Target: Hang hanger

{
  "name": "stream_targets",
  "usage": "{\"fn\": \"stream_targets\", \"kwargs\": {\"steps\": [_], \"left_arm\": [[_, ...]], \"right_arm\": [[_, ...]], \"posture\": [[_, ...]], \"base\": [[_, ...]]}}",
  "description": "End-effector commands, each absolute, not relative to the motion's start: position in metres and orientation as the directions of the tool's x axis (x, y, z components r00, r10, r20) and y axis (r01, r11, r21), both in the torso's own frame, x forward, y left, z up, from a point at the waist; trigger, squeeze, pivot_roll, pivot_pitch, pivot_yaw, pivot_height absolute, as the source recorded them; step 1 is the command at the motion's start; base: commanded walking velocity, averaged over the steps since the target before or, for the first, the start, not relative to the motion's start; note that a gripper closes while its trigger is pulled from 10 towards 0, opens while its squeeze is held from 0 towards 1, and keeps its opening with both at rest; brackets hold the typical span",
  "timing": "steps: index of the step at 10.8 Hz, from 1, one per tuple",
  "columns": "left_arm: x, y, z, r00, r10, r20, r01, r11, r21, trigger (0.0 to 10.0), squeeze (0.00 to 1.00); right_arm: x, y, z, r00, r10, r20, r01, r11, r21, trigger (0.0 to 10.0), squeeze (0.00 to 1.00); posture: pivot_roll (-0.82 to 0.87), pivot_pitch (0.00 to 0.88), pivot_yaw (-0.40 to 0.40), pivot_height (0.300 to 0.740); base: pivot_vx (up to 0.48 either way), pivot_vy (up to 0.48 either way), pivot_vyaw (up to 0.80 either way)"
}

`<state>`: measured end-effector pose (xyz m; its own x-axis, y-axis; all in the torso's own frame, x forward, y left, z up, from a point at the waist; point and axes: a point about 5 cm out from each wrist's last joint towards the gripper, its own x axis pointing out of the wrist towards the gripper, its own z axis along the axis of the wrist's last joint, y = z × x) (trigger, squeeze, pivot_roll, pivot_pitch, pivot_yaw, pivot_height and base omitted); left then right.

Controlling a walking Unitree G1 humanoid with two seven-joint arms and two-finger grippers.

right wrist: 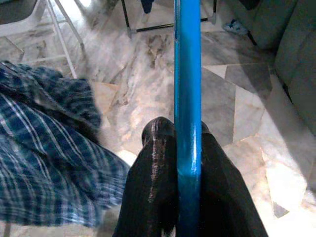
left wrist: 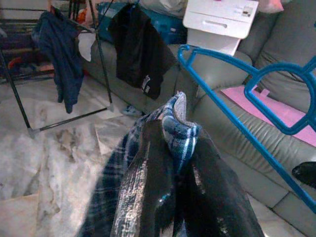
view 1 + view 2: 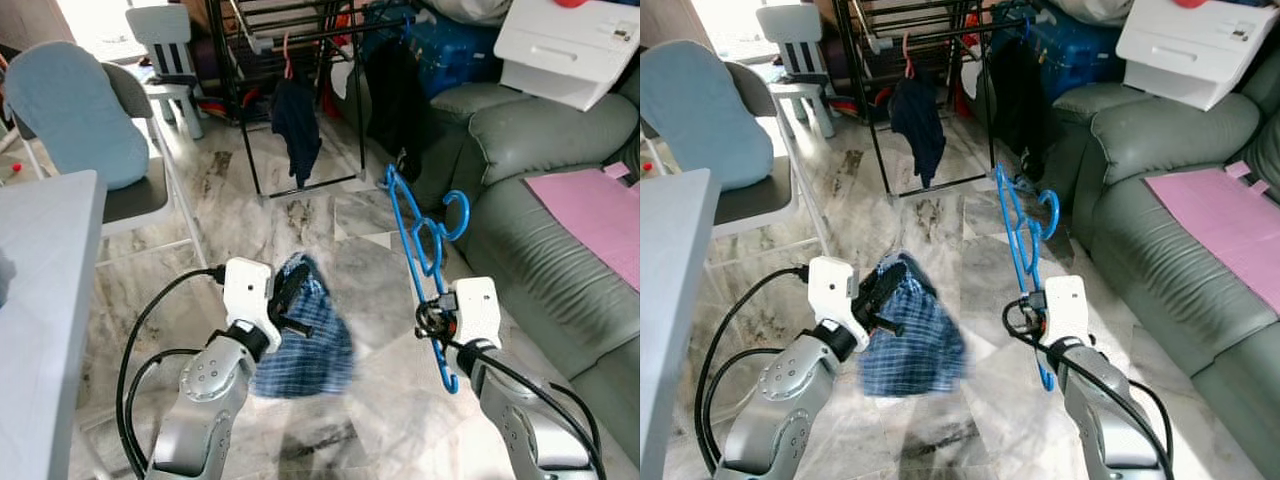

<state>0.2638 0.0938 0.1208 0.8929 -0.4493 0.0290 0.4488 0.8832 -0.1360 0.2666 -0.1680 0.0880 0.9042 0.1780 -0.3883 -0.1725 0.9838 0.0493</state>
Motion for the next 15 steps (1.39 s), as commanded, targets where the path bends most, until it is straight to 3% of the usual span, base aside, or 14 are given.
{"fn": "stream_targets", "kwargs": {"steps": [1, 15], "left_arm": [[0.2628, 0.0939, 0.1256, 0.889, -0.455, 0.049, 0.458, 0.879, -0.132, 10.0, 0.00], [0.2664, 0.0896, 0.1256, 0.888, -0.457, 0.055, 0.461, 0.877, -0.135, 10.0, 0.00]], "right_arm": [[0.2675, -0.1665, 0.0914, 0.908, 0.189, -0.375, -0.184, 0.982, 0.048, 10.0, 0.00], [0.2702, -0.1663, 0.0913, 0.902, 0.210, -0.377, -0.212, 0.976, 0.037, 10.0, 0.00]], "posture": [[-0.14, 0.054, 0.032, 0.740], [-0.15, 0.037, 0.029, 0.740]], "base": [[0.289, 0.000, 0.00], [0.277, 0.000, 0.00]]}}
